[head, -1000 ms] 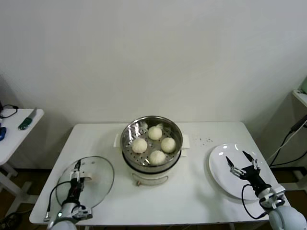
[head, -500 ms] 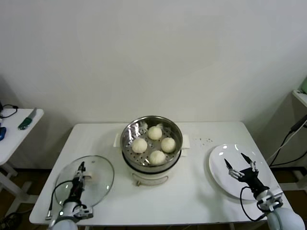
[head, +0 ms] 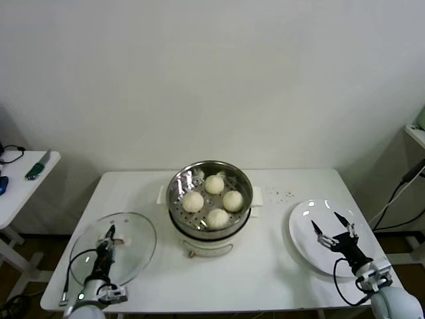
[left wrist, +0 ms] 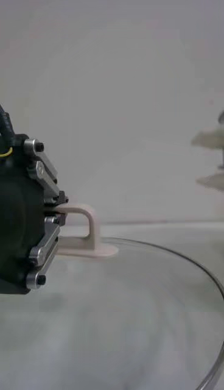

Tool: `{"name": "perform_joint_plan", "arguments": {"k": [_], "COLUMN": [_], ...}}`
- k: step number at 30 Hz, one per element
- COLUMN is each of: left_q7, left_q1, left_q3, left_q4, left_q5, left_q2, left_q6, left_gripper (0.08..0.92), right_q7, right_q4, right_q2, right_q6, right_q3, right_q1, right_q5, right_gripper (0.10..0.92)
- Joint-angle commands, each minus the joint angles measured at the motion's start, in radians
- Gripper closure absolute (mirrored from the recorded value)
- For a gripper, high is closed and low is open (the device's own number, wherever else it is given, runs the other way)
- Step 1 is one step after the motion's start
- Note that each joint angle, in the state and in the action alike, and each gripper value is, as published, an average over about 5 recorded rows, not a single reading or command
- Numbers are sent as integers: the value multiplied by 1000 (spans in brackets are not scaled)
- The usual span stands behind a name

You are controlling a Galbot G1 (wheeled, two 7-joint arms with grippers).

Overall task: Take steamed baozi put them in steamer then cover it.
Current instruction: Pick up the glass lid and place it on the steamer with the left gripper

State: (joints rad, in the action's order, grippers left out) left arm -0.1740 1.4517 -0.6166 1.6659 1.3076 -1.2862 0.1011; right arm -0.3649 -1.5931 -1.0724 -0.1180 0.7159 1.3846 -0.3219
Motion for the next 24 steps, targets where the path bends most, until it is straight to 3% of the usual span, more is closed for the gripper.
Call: {"name": "perform_joint_plan", "arguments": {"k": [1, 6, 15, 24], "left_q7": [50, 90, 98, 185], "left_q1": [104, 142, 127, -92], "left_q3": [-3, -14, 25, 279], "left_q4": [290, 429, 540, 549], "left_q5": [4, -11, -176, -244], "left_q2": [69, 140, 312, 546], "left_q6": [240, 377, 522, 649], "left_gripper": [850, 850, 850, 850], "right_q7": [7, 10, 24, 33], "right_q4": [9, 29, 57, 74], "right_q2": [37, 52, 69, 81], "right_q6": [4, 8, 19, 41], "right_q3": [-9, -25, -64, -107], "right_q1": [-19, -51, -105, -147], "right_q5": [3, 6, 21, 41], "right_gripper": [203, 203, 203, 203]}}
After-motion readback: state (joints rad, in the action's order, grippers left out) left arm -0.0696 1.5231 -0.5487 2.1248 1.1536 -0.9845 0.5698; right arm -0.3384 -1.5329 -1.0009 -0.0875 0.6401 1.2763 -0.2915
